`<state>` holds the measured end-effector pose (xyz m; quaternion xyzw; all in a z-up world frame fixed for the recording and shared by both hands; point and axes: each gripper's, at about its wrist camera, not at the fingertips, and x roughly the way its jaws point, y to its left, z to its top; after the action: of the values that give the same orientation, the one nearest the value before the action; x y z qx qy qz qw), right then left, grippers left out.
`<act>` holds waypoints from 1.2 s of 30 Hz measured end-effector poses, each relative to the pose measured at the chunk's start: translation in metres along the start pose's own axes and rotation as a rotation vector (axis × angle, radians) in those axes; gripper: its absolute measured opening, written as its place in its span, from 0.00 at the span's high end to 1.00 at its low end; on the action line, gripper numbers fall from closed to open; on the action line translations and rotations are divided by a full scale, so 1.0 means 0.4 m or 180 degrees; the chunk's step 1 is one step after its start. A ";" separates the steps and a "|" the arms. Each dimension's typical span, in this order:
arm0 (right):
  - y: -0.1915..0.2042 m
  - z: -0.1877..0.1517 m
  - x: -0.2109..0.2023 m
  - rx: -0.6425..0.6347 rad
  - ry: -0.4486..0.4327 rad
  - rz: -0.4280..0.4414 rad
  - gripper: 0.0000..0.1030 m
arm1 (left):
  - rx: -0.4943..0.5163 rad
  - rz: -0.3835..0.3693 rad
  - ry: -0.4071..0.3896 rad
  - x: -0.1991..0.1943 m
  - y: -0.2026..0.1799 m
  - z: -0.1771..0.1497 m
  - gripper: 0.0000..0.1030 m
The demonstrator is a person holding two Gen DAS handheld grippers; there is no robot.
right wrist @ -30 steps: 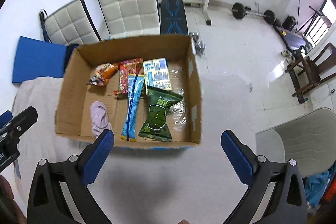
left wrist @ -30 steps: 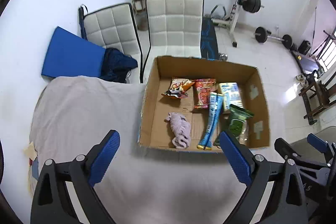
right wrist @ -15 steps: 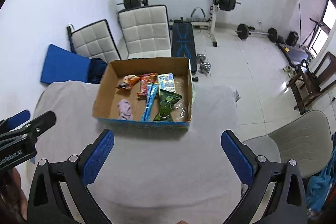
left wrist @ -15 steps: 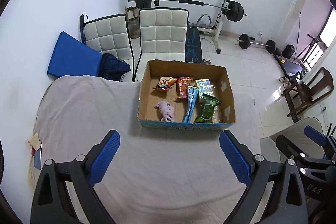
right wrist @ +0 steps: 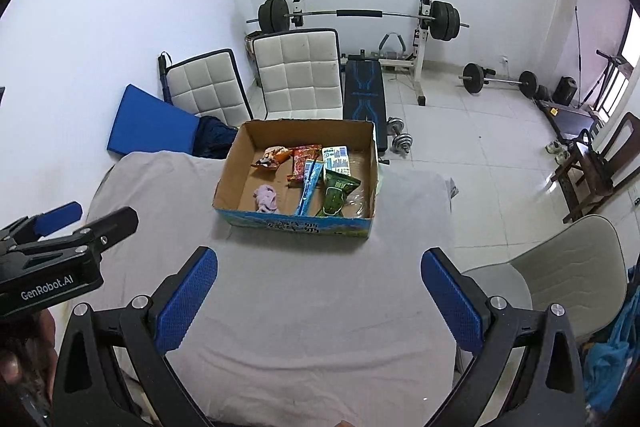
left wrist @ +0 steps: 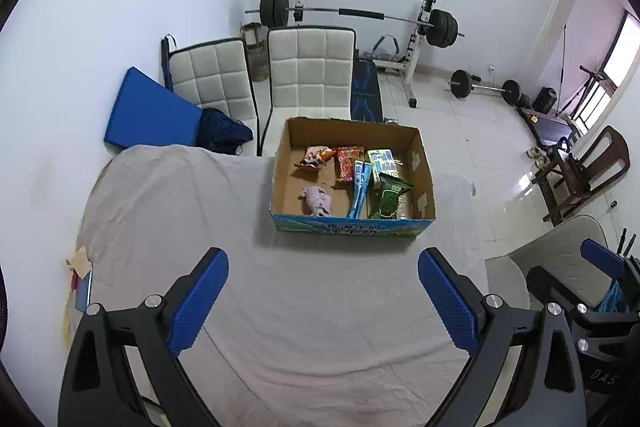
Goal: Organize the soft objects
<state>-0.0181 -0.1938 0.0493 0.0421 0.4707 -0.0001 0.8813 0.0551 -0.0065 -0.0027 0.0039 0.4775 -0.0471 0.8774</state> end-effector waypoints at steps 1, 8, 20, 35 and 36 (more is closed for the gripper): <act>0.002 -0.001 -0.006 -0.0006 0.0004 0.0001 0.00 | -0.0001 0.0003 -0.0019 -0.008 0.001 -0.002 0.05; 0.008 0.006 -0.037 -0.0030 -0.0061 -0.0040 0.00 | -0.0015 0.0012 -0.0148 -0.053 0.005 0.004 0.05; 0.000 0.068 -0.050 -0.0020 -0.0251 -0.0170 0.00 | 0.0003 0.0078 -0.0223 -0.051 0.003 0.019 0.05; -0.003 0.097 -0.005 0.0000 -0.0249 -0.0171 0.00 | -0.0008 0.0117 -0.0280 -0.026 0.015 0.035 0.03; -0.005 0.098 -0.003 0.0002 -0.0252 -0.0170 0.00 | -0.0014 0.0121 -0.0285 -0.026 0.017 0.035 0.00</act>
<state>0.0136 -0.1988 0.0719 0.0297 0.4365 -0.0254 0.8988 0.0619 0.0004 0.0133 0.0090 0.4376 -0.0295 0.8986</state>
